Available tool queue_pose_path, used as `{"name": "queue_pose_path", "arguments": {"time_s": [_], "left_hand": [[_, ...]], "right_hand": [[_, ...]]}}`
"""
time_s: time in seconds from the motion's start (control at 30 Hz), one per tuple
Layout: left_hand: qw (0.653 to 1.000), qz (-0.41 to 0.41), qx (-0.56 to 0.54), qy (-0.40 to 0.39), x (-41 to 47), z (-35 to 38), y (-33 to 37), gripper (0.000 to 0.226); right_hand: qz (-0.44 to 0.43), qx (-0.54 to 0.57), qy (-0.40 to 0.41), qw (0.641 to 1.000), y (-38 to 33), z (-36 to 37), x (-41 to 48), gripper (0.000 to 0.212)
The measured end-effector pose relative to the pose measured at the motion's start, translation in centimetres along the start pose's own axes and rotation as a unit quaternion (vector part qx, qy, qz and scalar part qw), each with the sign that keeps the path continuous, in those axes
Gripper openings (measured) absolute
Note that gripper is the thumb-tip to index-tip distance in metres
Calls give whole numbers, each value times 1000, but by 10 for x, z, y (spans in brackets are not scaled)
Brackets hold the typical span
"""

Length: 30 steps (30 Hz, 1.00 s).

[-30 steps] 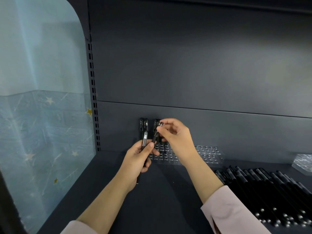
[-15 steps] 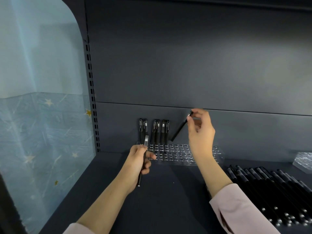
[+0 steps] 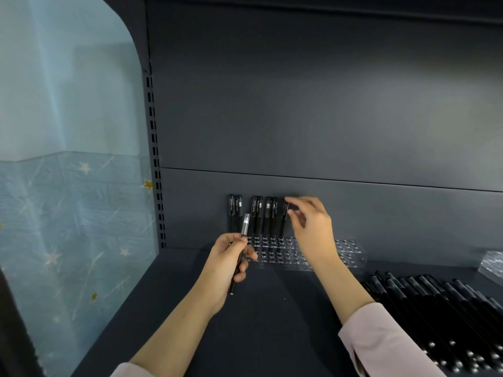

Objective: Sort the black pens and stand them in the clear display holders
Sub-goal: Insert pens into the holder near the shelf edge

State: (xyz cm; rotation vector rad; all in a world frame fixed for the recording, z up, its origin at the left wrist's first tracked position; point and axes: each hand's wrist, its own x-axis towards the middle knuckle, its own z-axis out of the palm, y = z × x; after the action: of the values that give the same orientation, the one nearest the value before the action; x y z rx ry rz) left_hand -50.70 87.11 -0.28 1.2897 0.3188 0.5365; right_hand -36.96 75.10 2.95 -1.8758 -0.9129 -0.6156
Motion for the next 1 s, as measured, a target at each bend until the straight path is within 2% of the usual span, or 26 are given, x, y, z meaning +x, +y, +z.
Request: {"name": "queue_pose_path", "arguments": {"time_s": [0.07,0.23,0.3,0.43,0.6,0.67,0.7,0.73,0.77,0.83,0.9,1.0], "left_hand": [[1000,8,-2,-4,-1,0,0,7],[1000,23,-3,-14,-3,1,2,11],[999,26,2,-25,-4,2,2,17],[999,26,5,-46,-7,5,4,24],[997,16,2,-70,-10,11,3,28],[996,47,45,-61,-10,13,2,27],[989,84,111,-44,-8,12,0,25],[971,132,199,-25,-5,9,-3,23],[938,184,294,-13,-3,5,-5,22],[855,253,452,-19,2,-3,-11,33],[795,246,553,-46,2,-7,-17,45],[730,205,648,-75,0,-6,-24,55]], "right_hand": [[4,6,-22,1000,2,1,-2,34],[-6,45,13,999,-11,-2,-4,28],[14,94,-19,995,-22,-5,-3,22],[89,230,-127,961,-39,-8,-6,16],[141,329,-148,922,-44,-10,-11,16],[141,337,-145,919,-46,-12,-10,16],[133,335,-127,924,-46,-14,-8,15],[125,334,-95,929,-46,-17,-5,15],[117,332,-51,935,-44,-21,-2,14],[101,294,47,949,-39,-32,4,12],[87,238,116,960,-34,-41,6,11],[90,196,141,966,-25,-42,2,11]]}}
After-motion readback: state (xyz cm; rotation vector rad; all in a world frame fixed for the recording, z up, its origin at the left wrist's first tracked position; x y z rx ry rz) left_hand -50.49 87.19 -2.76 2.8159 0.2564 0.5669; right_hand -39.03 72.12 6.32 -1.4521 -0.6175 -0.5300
